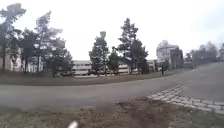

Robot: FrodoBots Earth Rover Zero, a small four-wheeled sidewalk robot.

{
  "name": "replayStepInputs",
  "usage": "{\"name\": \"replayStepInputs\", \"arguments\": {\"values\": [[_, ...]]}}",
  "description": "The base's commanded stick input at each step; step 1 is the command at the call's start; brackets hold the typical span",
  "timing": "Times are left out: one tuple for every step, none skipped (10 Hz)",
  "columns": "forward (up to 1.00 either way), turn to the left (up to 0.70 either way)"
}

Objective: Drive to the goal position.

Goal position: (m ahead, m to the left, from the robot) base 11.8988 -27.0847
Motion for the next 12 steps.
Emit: {"name": "replayStepInputs", "arguments": {"values": [[0.0,-0.7],[0.0,-0.7],[0.0,-0.7],[0.0,-0.7],[0.0,-0.7],[0.0,-0.7],[0.0,-0.7],[0.0,-0.7],[0.0,-0.7],[0.0,-0.7],[0.0,-0.7],[0.0,-0.7]]}}
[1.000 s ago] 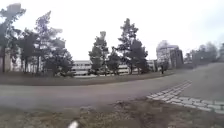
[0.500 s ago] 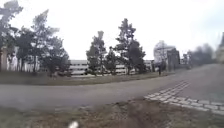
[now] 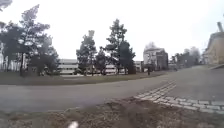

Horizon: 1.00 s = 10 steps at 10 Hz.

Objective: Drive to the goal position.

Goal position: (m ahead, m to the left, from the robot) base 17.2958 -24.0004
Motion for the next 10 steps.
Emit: {"name": "replayStepInputs", "arguments": {"values": [[0.0,-0.7],[0.0,-0.7],[0.0,-0.7],[0.0,-0.7],[0.0,-0.7],[0.0,-0.7],[0.0,-0.7],[0.0,-0.7],[0.0,-0.7],[0.0,-0.7]]}}
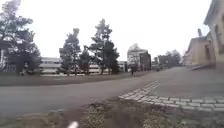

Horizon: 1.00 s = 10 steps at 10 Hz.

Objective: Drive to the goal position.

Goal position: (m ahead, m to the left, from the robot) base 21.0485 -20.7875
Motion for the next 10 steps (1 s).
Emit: {"name": "replayStepInputs", "arguments": {"values": [[0.0,-0.7],[0.0,-0.7],[0.0,-0.7],[0.0,-0.7],[0.0,-0.7],[0.0,-0.7],[0.0,-0.7],[0.0,-0.7],[0.0,-0.7],[0.0,-0.7]]}}
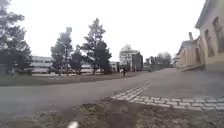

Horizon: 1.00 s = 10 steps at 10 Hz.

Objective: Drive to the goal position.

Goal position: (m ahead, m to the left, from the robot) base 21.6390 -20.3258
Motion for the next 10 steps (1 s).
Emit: {"name": "replayStepInputs", "arguments": {"values": [[0.0,-0.7],[0.0,-0.7],[0.0,-0.7],[0.0,-0.7],[0.0,-0.7],[0.0,-0.7],[0.0,-0.7],[0.0,0.0],[0.0,0.0],[0.0,0.0]]}}
